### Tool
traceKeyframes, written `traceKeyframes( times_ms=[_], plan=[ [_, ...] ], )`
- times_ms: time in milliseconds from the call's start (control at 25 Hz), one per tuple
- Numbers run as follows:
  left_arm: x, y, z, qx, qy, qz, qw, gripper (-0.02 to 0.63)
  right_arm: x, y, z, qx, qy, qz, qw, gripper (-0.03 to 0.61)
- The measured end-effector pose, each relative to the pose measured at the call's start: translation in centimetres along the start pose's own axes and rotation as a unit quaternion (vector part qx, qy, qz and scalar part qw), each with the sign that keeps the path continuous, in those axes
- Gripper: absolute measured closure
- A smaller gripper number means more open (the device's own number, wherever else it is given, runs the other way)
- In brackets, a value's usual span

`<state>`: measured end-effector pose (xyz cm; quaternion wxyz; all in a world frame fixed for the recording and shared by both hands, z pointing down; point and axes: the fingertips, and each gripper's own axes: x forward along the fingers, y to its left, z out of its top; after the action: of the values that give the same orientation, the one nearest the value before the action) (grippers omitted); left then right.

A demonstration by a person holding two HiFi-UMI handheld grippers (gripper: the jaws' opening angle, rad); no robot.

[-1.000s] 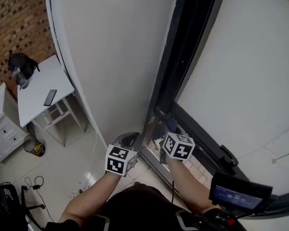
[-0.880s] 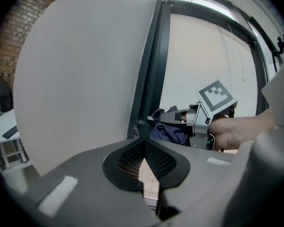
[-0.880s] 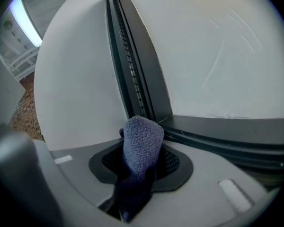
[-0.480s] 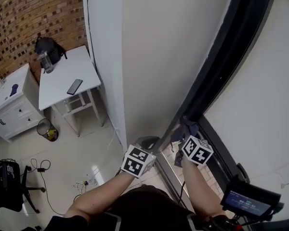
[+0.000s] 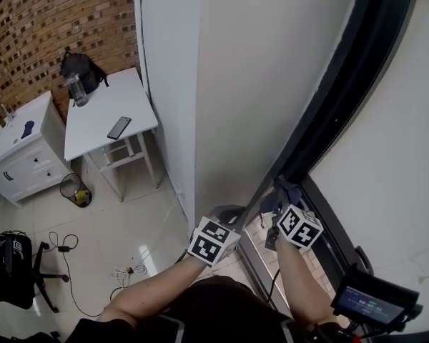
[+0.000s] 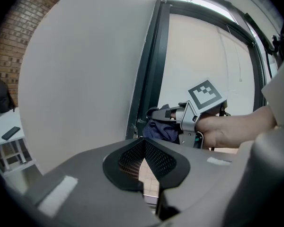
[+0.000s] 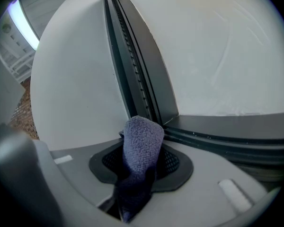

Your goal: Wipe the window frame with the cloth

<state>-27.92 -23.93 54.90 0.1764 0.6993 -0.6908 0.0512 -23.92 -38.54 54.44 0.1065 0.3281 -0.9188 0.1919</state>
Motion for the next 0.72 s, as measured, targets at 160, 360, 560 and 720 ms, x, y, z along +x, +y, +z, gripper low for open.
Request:
traceKeyframes(
  times_ms=[160,360,560,720],
  plan=[
    [-0.5,-0.2,0.9,0.011,-0.001,-0.004,0.9999,0.62,-0.4,0.0,0.3,0.0,0.005,-0.005,1.0,0.443],
    [-1.4,-0.3,1.6,0.025,-0.013,-0.014,0.9995,0.62,-2.5,1.2,0.7,-0.013,-0.023,0.003,1.0,0.442],
    [-2.4,-3.2,2.5,0.029,-0.028,-0.05,0.9979,0.62,-8.4,0.9,2.3,-0.031,-0.062,-0.012,0.998,0.442],
    [-2.4,-6.5,3.3,0.042,-0.04,-0.09,0.9943,0.62,-13.2,-0.2,3.7,-0.033,-0.091,-0.037,0.995,0.442]
  ],
)
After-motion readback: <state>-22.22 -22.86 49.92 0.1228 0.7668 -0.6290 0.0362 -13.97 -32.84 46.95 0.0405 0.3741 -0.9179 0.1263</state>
